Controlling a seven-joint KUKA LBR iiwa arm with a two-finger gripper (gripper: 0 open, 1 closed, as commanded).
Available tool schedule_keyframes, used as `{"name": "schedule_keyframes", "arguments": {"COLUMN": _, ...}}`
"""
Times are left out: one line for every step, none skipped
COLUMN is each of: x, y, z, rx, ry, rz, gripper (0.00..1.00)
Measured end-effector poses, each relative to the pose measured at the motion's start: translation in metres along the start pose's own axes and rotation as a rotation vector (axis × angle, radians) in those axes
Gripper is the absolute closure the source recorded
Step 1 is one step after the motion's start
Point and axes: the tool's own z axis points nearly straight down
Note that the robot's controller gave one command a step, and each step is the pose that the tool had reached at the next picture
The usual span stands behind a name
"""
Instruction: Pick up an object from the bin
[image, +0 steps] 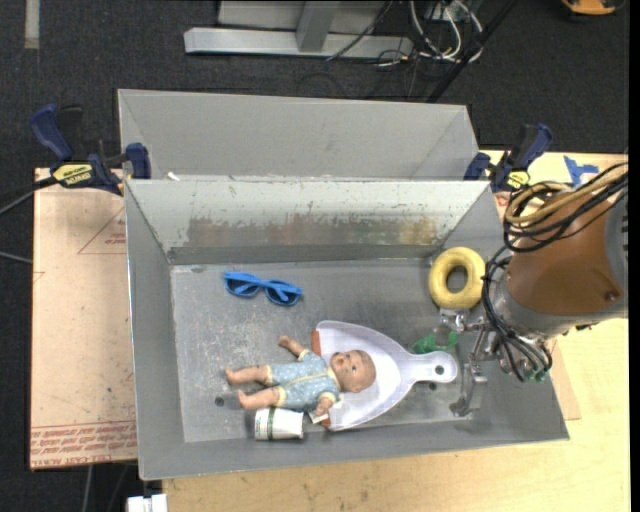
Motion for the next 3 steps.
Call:
{"name": "schedule_keyframes", "arguments": {"x": -0.002, "y": 0.000, "z": -0.004, "rx": 0.001, "ry": -0.007, "rz": -0.003, "gripper": 0.00}}
{"name": "schedule_keyframes", "arguments": {"x": -0.007, "y": 0.007, "z": 0.018, "rx": 0.002, "ry": -0.009, "rz": -0.054, "gripper": 0.00}}
{"name": "schedule_keyframes", "arguments": {"x": -0.013, "y": 0.019, "z": 0.045, "rx": 0.003, "ry": -0.017, "rz": -0.174, "gripper": 0.00}}
